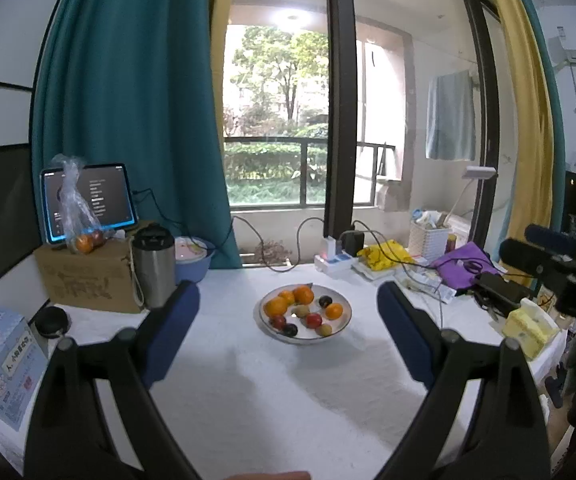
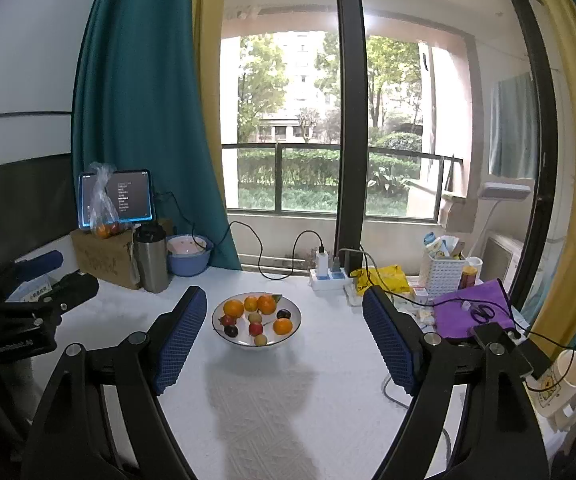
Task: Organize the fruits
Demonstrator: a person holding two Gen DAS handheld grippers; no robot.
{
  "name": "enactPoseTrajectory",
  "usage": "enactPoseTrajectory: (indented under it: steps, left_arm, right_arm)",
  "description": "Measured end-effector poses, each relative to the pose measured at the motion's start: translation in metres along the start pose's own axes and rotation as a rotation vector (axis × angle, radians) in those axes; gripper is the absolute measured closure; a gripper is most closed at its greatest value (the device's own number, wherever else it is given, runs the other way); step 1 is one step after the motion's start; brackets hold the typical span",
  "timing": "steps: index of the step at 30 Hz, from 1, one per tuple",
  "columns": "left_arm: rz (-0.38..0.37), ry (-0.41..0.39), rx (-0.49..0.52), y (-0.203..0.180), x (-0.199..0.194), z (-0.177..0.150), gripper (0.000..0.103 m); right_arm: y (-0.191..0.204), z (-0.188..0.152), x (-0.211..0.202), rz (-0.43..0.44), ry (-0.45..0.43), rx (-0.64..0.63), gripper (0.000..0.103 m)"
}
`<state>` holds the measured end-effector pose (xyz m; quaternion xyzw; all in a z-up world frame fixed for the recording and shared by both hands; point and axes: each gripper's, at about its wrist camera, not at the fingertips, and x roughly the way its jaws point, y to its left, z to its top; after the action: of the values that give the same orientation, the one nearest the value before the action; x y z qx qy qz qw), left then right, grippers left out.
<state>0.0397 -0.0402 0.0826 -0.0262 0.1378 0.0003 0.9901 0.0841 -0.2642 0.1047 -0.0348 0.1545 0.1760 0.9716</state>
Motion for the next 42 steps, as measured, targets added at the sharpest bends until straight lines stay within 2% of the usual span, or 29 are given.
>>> enactPoseTrajectory:
  steps: [42]
  left_arm:
    - [-0.031, 0.023, -0.023, -0.0068, 0.0029, -0.0029, 0.012]
  right_arm:
    - [-0.0020, -0.0056, 0.0039, 0.004, 0.023, 0.005, 0.020]
